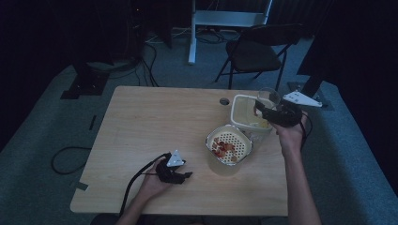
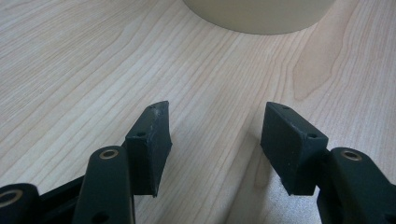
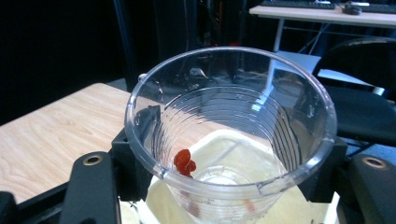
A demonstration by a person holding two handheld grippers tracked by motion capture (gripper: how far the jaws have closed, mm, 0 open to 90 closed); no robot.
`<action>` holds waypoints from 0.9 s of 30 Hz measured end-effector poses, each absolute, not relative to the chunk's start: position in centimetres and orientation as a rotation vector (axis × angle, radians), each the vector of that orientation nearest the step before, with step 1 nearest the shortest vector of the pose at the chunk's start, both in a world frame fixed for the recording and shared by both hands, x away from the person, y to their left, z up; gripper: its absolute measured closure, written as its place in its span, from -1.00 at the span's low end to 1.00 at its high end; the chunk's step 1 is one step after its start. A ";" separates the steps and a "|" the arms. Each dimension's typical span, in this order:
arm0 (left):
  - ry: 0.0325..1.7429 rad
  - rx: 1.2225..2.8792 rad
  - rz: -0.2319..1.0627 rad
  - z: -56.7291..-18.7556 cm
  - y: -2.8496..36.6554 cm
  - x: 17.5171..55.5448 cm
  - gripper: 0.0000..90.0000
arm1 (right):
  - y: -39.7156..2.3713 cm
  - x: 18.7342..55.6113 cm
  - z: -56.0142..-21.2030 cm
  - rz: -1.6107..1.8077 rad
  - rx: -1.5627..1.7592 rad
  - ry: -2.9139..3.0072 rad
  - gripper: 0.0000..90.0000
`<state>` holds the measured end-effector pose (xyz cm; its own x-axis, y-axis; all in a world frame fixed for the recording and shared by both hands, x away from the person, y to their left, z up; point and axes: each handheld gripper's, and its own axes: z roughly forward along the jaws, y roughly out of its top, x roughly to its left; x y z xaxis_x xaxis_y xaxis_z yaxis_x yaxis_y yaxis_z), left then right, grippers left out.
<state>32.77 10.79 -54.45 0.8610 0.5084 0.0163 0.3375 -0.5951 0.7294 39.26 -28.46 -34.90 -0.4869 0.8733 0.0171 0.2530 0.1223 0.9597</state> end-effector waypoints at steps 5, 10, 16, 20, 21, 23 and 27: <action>0.610 2.260 0.287 -54.5 10.8 32.8 -0.04 | -28.5 40.2 -35.6 1.351 1.109 1.834 -0.26; 0.613 2.259 0.287 -54.5 10.8 32.8 -0.04 | -28.3 40.9 -35.9 1.342 1.117 1.833 -0.26; 0.611 2.259 0.287 -54.5 10.7 32.7 -0.04 | -28.2 41.3 -36.1 1.314 1.109 1.833 -0.26; 0.609 2.260 0.289 -54.5 10.8 32.7 -0.04 | -28.4 41.5 -36.4 1.310 1.120 1.832 -0.27; 0.609 2.260 0.289 -54.5 10.8 32.7 -0.04 | -28.5 41.6 -36.5 1.305 1.123 1.833 -0.28; 0.609 2.261 0.292 -54.5 10.7 32.7 -0.04 | -28.7 41.7 -36.7 1.300 1.134 1.831 -0.28; 0.610 2.260 0.293 -54.5 10.7 32.7 -0.04 | -29.1 42.1 -37.1 1.316 1.162 1.821 -0.28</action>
